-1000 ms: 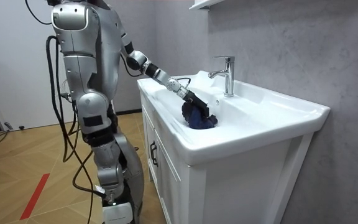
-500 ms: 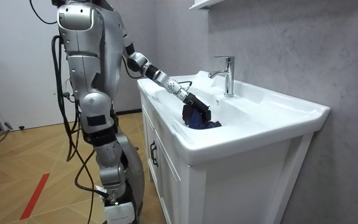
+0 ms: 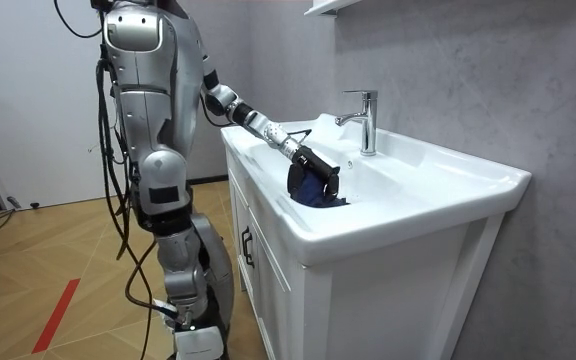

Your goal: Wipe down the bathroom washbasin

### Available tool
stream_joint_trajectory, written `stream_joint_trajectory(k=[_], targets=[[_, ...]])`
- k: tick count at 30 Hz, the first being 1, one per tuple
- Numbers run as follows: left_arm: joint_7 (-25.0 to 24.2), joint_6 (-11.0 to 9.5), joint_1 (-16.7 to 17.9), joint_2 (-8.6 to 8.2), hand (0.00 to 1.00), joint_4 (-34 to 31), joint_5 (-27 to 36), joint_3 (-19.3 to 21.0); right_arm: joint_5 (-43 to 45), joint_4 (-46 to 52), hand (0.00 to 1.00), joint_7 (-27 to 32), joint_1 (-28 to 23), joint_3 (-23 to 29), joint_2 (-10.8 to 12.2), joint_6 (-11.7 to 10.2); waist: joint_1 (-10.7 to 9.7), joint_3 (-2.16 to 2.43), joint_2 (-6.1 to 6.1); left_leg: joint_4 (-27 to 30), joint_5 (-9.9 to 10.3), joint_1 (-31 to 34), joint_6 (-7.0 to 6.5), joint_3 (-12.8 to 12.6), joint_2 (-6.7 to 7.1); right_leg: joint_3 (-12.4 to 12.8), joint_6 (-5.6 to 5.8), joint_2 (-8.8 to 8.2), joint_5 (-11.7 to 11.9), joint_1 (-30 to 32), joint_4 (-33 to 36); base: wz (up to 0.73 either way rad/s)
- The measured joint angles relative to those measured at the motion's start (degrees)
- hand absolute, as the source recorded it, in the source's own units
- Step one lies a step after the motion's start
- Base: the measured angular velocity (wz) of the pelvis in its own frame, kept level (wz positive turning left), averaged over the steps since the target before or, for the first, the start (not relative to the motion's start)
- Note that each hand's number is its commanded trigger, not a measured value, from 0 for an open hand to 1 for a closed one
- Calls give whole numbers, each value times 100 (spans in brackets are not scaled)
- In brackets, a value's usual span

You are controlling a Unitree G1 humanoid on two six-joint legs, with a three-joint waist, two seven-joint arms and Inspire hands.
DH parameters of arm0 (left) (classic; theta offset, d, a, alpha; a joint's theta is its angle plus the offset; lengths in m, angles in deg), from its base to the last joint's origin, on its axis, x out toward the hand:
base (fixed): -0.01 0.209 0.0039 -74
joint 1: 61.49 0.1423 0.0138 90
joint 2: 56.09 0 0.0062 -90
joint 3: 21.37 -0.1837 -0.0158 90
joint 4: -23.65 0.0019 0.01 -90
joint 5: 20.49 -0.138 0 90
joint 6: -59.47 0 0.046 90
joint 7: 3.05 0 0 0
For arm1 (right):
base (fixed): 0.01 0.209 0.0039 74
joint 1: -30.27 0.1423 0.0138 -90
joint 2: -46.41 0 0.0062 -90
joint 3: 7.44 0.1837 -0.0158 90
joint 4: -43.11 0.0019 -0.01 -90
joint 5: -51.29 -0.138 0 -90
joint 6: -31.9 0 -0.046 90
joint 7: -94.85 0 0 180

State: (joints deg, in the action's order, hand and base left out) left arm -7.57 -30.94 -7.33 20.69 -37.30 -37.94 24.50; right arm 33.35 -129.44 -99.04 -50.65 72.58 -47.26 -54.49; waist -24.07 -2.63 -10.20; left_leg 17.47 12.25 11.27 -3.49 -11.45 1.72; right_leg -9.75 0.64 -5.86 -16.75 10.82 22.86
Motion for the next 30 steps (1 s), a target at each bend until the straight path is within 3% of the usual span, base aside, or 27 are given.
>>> stream_joint_trajectory(k=[12, 18, 25, 30], targets=[[-123, -5, 1, -24, 100, -91, -21, -15, 50, -139, 0, -69, -7, -6, -30, 24, -6, -6, 5, 0, 0, -59, 0, -26, -1, -45, 0, -10, 0, -68, -21, 1], [-75, -49, 81, -14, 100, 128, -47, -32, 29, 33, 0, -60, -54, 0, -44, 178, 39, -30, 46, -22, 1, -272, 1, -121, -4, 85, 5, -15, -26, -192, -76, -11], [62, -298, 532, 22, 100, 622, -97, 388, 85, 217, 0, -57, -107, 139, -67, 321, 67, -19, 96, -47, 1, -336, 2, -123, -12, 30, -5, 15, -20, -260, -91, 1], [273, -457, 651, 80, 100, 1554, -474, 809, 202, 271, 0, -57, -140, 399, -66, 402, 130, 5, 186, -218, 2, -681, 3, -218, -17, 156, 3, 71, -14, -542, -221, -12]])
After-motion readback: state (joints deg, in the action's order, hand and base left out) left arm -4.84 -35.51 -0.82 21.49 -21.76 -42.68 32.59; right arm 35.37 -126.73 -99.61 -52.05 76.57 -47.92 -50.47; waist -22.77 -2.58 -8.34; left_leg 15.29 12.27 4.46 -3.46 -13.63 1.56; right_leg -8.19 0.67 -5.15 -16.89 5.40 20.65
